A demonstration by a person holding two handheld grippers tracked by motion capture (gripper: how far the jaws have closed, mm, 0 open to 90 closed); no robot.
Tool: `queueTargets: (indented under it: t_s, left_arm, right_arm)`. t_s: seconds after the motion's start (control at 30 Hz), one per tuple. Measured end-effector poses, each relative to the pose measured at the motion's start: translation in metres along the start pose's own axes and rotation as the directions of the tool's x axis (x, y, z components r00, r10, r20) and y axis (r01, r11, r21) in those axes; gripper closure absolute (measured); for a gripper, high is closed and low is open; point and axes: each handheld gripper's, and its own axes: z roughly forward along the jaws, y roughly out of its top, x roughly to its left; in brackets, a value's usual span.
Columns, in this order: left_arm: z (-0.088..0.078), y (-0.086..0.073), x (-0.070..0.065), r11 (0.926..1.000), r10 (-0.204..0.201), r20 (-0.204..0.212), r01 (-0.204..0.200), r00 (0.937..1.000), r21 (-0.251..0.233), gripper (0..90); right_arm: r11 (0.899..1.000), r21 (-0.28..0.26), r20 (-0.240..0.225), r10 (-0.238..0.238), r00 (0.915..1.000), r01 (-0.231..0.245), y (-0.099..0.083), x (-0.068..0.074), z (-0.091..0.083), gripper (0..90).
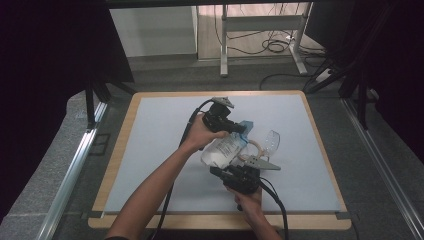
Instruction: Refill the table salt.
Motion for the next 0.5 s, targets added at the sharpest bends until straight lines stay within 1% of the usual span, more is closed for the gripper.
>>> queueTargets:
  t_s: [0.2,0.23,0.47,0.5]
  left_arm:
    - [-0.0009,0.0004,-0.0007,0.9999,0.01,-0.003,-0.01,0.9999,0.009,89.7]
    - [-0.0006,0.0005,-0.0014,1.0,0.004,-0.002,-0.004,1.0,0.005,89.7]
    - [-0.0015,0.0006,-0.0031,1.0,0.007,-0.005,-0.007,1.0,0.005,89.7]
    - [-0.0016,0.0006,-0.0032,1.0,0.008,-0.005,-0.008,1.0,0.004,89.7]
  right_arm:
    - [1.0,-0.001,0.004,-0.009,1.0,0.009,0.0001,0.0012,0.0005,63.5]
    - [1.0,-0.001,0.004,-0.008,1.0,0.008,0.0002,0.0015,0.0005,63.6]
    - [1.0,0.0,0.013,-0.025,0.9996,0.025,0.0003,0.0037,0.0012,63.6]
    - [1.0,0.0,0.013,-0.02,0.9997,0.02,0.0004,0.0045,0.0012,63.7]
